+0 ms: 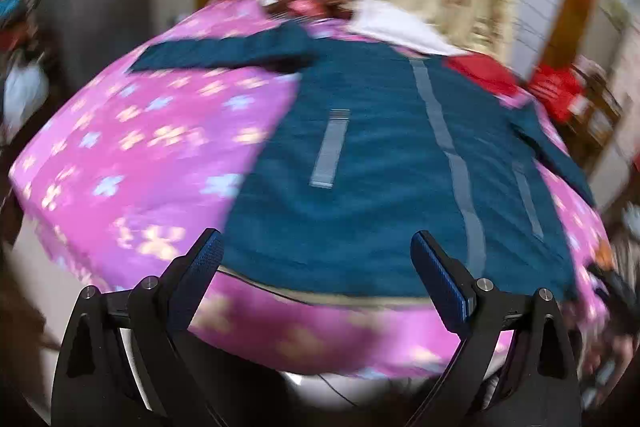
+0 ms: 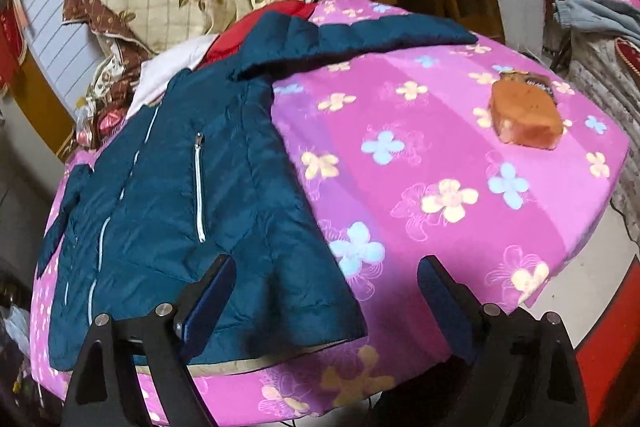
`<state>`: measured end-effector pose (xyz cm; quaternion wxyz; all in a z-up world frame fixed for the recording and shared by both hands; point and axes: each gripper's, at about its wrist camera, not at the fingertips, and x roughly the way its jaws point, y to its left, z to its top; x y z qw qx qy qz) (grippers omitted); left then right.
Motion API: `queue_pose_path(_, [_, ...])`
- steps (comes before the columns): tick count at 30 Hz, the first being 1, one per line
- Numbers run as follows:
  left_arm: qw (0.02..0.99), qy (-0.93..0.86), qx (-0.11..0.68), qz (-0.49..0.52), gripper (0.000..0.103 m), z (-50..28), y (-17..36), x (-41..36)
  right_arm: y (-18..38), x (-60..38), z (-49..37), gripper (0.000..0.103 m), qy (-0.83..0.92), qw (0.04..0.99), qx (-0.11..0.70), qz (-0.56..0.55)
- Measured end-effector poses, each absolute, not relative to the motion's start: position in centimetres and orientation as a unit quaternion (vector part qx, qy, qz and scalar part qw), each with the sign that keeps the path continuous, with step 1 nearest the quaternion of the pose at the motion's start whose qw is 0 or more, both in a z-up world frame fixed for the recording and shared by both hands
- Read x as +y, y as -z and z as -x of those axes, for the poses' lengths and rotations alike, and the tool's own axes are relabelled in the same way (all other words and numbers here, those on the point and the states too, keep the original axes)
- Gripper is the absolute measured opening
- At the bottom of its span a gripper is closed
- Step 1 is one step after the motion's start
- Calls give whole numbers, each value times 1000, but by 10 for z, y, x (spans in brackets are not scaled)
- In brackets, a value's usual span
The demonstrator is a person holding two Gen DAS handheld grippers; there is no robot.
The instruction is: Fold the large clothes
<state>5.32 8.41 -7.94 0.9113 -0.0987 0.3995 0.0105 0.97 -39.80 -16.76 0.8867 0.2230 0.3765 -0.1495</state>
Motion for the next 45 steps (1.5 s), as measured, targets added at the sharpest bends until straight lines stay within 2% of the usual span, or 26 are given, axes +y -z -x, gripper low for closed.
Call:
queue_pose_path(5, [877, -16, 451, 163, 95, -97, 126, 145, 178, -391, -21, 91, 124, 886, 391, -214])
queue_pose_path(9, [861, 16, 476, 180, 95, -117, 153, 152, 184, -379, -31, 91, 109, 888, 402, -194])
queue_pose_path(13, [850, 51, 484, 204, 95, -127, 161, 143, 191, -369, -40, 73, 95, 885, 420, -180])
queue_pose_path(14, [845, 62, 490, 207, 91, -130, 162, 138, 191, -367, -40, 69, 94, 887, 418, -174])
queue_pose_path(15, [846, 58, 491, 198, 77, -130, 160, 132, 191, -364, -41, 55, 83, 887, 421, -172])
queue_pose_path(16, [848, 45, 495, 183, 54, -131, 159, 127, 190, -363, -41, 40, 70, 888, 422, -171])
queue_pose_path(17, [855, 15, 497, 151, 42, -130, 158, 121, 190, -364, -40, 33, 57, 886, 424, -178])
queue_pose_path(18, [854, 24, 497, 148, 25, -130, 157, 117, 189, -365, -38, 25, 44, 884, 424, -191])
queue_pose_path(19, [852, 37, 498, 159, 20, -127, 156, 117, 188, -366, -36, 21, 40, 884, 422, -195])
queue_pose_path(22, [851, 36, 497, 163, 15, -115, 150, 114, 182, -367, -27, 16, 30, 885, 419, -203])
queue_pose_path(33, [879, 8, 463, 116, 14, -57, 134, 111, 180, -361, 18, 16, 20, 882, 439, -172])
queue_pose_path(35, [888, 0, 448, 104, 15, -48, 124, 112, 172, -367, 33, 21, 27, 887, 425, -178])
queue_pose_path(36, [893, -4, 440, 100, 15, -44, 120, 114, 165, -369, 40, 27, 30, 892, 416, -176])
queue_pose_path(39, [912, -30, 400, 85, 15, -30, 96, 125, 138, -371, 59, 53, 39, 915, 368, -162])
queue_pose_path(41, [920, -49, 380, 84, 18, -23, 82, 135, 118, -369, 62, 64, 47, 928, 337, -149])
queue_pose_path(42, [921, -55, 375, 88, 24, -23, 77, 141, 110, -366, 62, 68, 48, 933, 326, -144])
queue_pose_path(45, [923, -74, 355, 131, 51, -21, 59, 170, 94, -348, 53, 68, 20, 939, 316, -132])
